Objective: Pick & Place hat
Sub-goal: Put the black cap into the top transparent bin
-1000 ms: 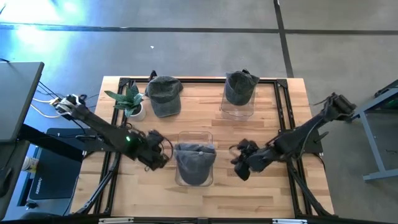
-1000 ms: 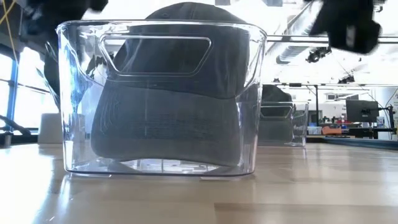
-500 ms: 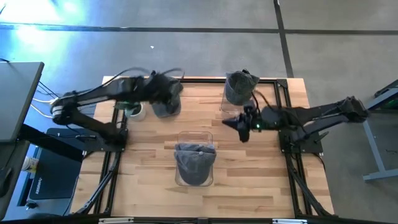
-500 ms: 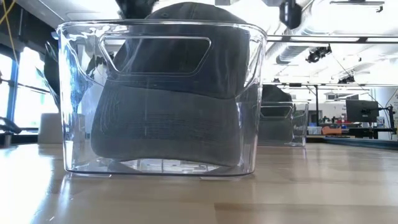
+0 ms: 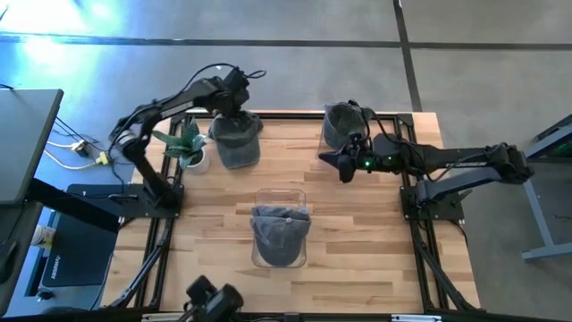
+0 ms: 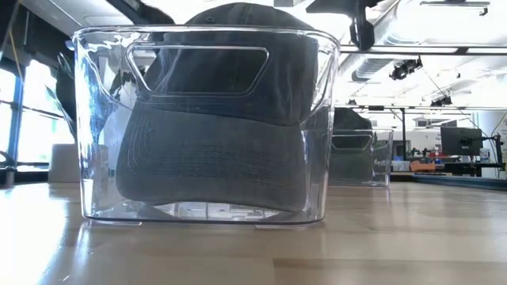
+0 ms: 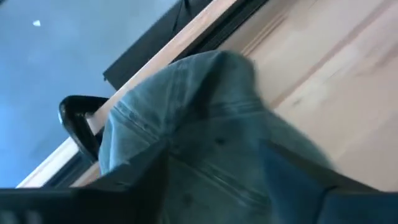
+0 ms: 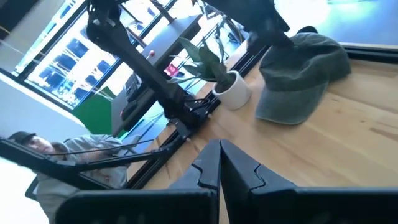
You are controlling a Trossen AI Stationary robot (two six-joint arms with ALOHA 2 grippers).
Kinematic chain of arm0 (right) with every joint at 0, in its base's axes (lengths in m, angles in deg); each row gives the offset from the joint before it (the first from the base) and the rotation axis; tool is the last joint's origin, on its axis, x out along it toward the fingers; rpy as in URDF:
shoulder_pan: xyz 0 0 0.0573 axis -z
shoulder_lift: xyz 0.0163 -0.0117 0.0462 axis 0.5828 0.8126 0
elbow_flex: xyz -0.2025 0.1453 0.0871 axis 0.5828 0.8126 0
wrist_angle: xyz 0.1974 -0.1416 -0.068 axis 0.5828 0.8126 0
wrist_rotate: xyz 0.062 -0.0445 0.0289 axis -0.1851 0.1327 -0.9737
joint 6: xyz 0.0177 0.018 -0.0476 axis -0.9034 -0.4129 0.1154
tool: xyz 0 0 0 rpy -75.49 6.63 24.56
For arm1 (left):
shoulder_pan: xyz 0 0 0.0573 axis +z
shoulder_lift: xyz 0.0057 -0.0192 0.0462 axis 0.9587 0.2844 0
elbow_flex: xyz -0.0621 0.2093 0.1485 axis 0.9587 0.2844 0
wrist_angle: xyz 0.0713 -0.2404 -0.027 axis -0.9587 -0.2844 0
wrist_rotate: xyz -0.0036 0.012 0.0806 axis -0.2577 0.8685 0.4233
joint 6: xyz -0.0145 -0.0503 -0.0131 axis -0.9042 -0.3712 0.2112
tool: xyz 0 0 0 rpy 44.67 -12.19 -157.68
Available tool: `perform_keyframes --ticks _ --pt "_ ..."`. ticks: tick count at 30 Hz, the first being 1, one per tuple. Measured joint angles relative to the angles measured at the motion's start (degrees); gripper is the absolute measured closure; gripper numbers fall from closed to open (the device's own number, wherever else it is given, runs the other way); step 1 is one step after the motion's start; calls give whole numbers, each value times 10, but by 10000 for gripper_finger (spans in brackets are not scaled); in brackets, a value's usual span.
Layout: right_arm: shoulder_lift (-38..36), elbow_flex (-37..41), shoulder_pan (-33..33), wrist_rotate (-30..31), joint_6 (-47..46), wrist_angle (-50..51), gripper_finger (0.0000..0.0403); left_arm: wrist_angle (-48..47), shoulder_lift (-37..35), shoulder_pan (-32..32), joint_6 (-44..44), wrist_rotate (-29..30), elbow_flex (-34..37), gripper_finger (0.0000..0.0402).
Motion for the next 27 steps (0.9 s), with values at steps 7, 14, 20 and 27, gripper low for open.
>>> perform_keyframes --ticks 7,14,20,27 --pt "0 0 25 -16 41 3 403 3 96 7 35 67 0 78" --pt "0 0 81 -120 75 6 403 22 156 -4 31 191 0 87" --pt "0 0 109 -171 89 11 402 73 178 -11 44 184 0 153" --pt "0 0 119 -199 89 18 402 87 185 -15 94 85 0 349"
